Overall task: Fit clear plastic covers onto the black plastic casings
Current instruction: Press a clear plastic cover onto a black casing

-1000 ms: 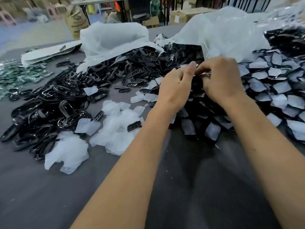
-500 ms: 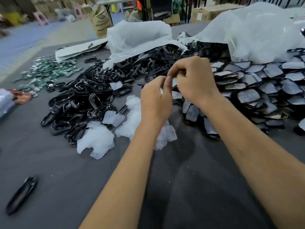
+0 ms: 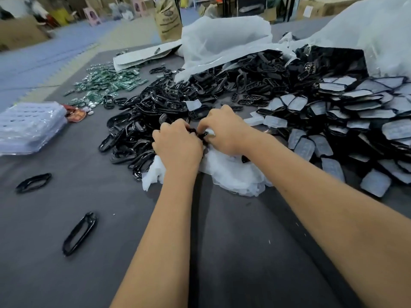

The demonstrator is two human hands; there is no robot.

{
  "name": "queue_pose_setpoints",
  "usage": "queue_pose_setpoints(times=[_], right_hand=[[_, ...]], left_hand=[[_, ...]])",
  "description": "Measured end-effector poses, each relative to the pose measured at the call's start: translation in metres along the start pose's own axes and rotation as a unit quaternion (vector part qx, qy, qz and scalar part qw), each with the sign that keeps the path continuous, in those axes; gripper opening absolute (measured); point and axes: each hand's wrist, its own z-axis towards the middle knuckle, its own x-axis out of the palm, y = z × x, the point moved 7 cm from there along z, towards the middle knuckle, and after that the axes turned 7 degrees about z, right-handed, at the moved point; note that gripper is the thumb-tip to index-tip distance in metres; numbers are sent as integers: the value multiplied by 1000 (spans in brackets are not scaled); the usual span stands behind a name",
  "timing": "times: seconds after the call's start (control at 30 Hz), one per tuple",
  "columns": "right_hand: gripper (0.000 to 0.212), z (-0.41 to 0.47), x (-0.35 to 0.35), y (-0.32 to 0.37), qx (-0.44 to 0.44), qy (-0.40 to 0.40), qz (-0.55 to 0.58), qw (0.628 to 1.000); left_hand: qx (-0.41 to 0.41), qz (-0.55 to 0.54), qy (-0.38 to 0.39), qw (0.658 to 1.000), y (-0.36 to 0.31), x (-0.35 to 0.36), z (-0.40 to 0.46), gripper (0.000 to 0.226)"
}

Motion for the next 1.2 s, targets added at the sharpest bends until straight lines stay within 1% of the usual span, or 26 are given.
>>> queue_pose_setpoints(times=[0.13,0.2,0.23,0.3,0.37,0.43,0.53,0.6,0.67,0.73,0.8,0.83,0.87,0.9,0.97,1.0,1.03,1.07,1.13,1.2], right_hand=[[18,-6,-2,0,-15,-32,17,999],[13,-10,-7,-1,-26,-59,25,998],[12,-13,-11,-3,-27,-81,39,996],[11,-21,-23,-10,-30,-144,93,985],[8,-35,-38,-24,-12,-221,198,955],[7,-47,-45,-44,29,-268,298,916],[13,-56,-37,-70,72,-274,420,862],[12,-61,-29,-81,90,-279,501,814],[11,-64,-24,-87,94,-293,545,780],[14,-66,-22,-88,81,-308,551,772],[15,-66,-23,-85,63,-313,533,783],[13,-67,-24,-83,56,-311,521,793],[12,-67,-24,-81,49,-308,507,803],[12,-67,-25,-80,45,-307,493,813],[15,-66,-25,-80,53,-310,467,827],[17,-66,-25,-82,63,-314,457,830],[19,-66,-25,-85,75,-320,452,829],[21,-67,-24,-88,89,-327,452,825],[17,-68,-22,-94,109,-339,460,813],[11,-67,-21,-95,111,-347,467,806]], left_hand=[[3,-87,-31,996,3,-4,3,30],[4,-121,-55,991,3,-7,1,22],[5,-131,-64,989,3,-8,1,18],[5,-144,-92,985,3,-12,1,19],[14,-160,-131,978,2,-18,1,25],[27,-182,-168,968,-2,-24,-1,32],[44,-193,-187,962,-7,-24,0,39],[60,-196,-180,962,-11,-22,-1,39],[75,-220,-188,954,-15,-24,-4,41],[110,-265,-222,932,-24,-34,-10,40],[175,-308,-238,904,-40,-41,-17,33],[216,-319,-221,896,-50,-39,-20,29],[255,-317,-187,894,-61,-34,-23,27],[289,-301,-137,898,-71,-24,-26,26],[324,-246,-24,913,-81,1,-31,27],[325,-229,8,918,-81,10,-32,27],[319,-226,19,920,-78,13,-31,27],[311,-230,13,922,-75,13,-29,26],[298,-226,4,927,-66,10,-23,20],[303,-195,48,931,-62,16,-19,13]])
